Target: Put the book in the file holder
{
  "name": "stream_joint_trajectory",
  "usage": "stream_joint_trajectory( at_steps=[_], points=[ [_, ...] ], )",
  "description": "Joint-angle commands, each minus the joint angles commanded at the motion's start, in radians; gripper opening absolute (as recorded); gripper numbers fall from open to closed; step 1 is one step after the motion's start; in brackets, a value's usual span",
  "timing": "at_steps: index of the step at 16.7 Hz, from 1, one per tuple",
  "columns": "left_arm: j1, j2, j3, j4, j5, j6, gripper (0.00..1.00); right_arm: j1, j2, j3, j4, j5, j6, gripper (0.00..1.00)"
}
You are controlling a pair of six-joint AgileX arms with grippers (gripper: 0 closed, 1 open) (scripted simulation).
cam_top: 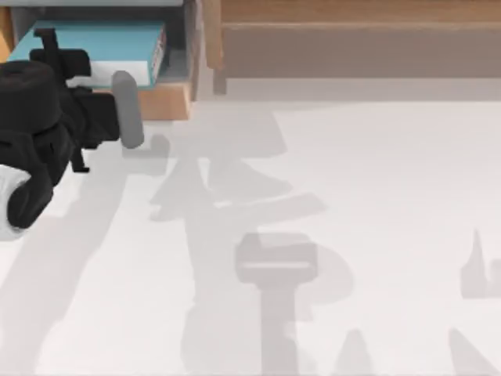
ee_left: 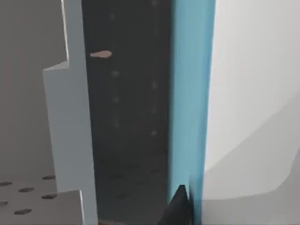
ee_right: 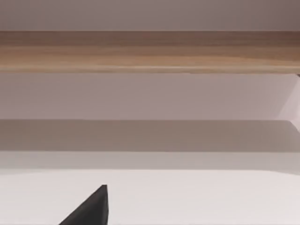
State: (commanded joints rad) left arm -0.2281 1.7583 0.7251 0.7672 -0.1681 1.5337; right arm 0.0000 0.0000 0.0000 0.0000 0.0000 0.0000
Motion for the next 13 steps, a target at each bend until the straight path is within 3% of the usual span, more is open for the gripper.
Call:
stream_joint_trajectory(
  at_steps=[13],
  points=[
    [0.009, 0.048, 0.052, -0.005, 0.008, 0.003, 0.00, 0.000, 0.000, 0.000, 0.000, 0.000, 0.000, 1.00]
  ],
)
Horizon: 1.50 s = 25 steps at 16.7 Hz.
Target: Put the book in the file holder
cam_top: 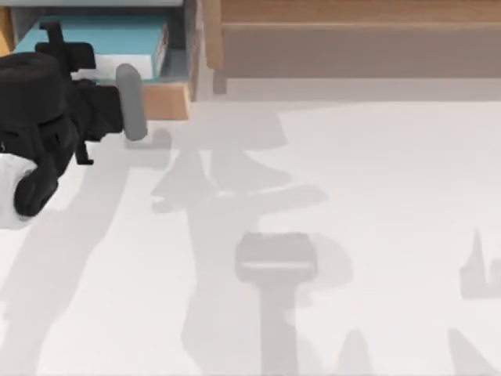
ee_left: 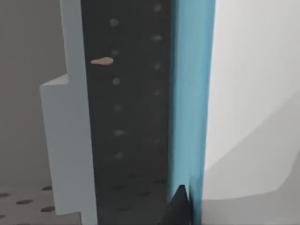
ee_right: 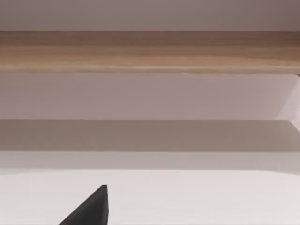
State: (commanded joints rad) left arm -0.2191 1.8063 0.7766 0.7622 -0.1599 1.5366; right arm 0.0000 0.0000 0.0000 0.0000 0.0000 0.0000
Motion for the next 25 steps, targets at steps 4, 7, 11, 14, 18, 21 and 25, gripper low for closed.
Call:
stream_joint_trajectory(
  at_steps=[4, 7, 11, 14, 18, 21, 25],
  points=[
    [0.003, 0.026, 0.029, -0.002, 0.004, 0.001, 0.00, 0.000, 0.000, 0.000, 0.000, 0.000, 0.000, 1.00],
    [0.005, 0.045, 0.050, -0.004, 0.007, 0.001, 0.00, 0.000, 0.000, 0.000, 0.000, 0.000, 0.000, 1.00],
    [0.006, 0.058, 0.065, -0.005, 0.008, 0.001, 0.00, 0.000, 0.000, 0.000, 0.000, 0.000, 0.000, 1.00],
    [0.006, 0.058, 0.065, -0.005, 0.008, 0.001, 0.08, 0.000, 0.000, 0.000, 0.000, 0.000, 0.000, 1.00],
    [0.006, 0.058, 0.065, -0.005, 0.008, 0.001, 0.38, 0.000, 0.000, 0.000, 0.000, 0.000, 0.000, 1.00],
    [0.006, 0.058, 0.065, -0.005, 0.008, 0.001, 0.60, 0.000, 0.000, 0.000, 0.000, 0.000, 0.000, 1.00],
    [0.006, 0.058, 0.065, -0.005, 0.008, 0.001, 0.90, 0.000, 0.000, 0.000, 0.000, 0.000, 0.000, 1.00]
  ],
)
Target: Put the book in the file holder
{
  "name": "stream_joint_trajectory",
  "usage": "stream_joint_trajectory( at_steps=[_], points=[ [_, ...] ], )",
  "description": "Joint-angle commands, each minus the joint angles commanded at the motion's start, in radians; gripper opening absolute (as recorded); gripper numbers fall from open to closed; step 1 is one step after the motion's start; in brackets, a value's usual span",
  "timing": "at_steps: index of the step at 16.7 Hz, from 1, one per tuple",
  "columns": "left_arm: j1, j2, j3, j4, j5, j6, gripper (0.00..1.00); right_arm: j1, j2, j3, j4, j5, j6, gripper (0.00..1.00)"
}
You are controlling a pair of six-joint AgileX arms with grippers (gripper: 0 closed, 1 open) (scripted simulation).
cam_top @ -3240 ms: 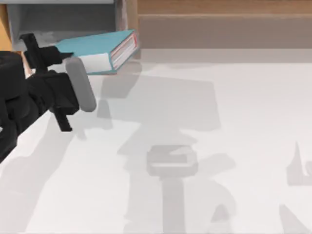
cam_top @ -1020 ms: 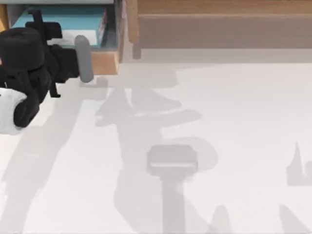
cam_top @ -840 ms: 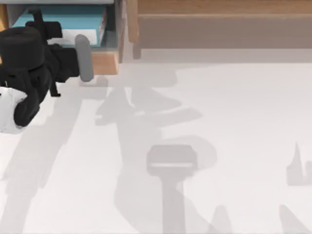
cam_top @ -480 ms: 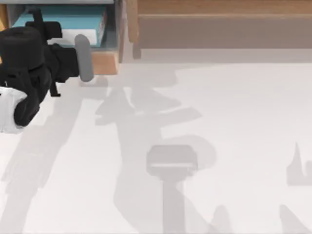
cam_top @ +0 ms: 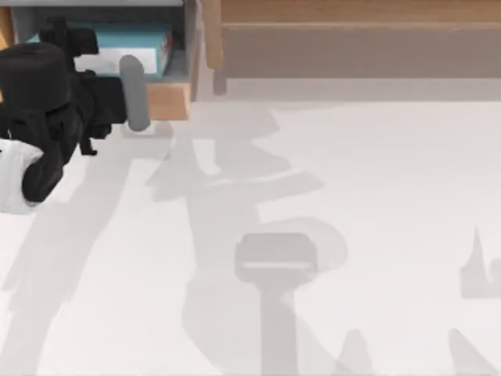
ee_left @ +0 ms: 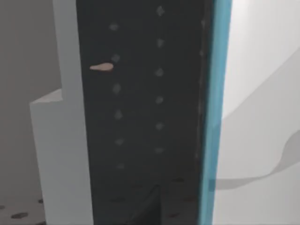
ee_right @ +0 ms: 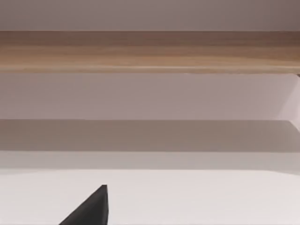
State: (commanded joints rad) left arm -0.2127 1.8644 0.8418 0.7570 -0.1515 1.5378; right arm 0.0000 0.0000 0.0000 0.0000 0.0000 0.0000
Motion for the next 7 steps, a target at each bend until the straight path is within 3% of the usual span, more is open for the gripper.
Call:
stream_joint_trajectory(
  at_steps=[2, 7],
  points=[
    [0.000, 0.000, 0.000, 0.000, 0.000, 0.000, 1.00, 0.000, 0.000, 0.000, 0.000, 0.000, 0.000, 1.00],
    [0.000, 0.000, 0.000, 0.000, 0.000, 0.000, 1.00, 0.000, 0.000, 0.000, 0.000, 0.000, 0.000, 1.00]
  ],
)
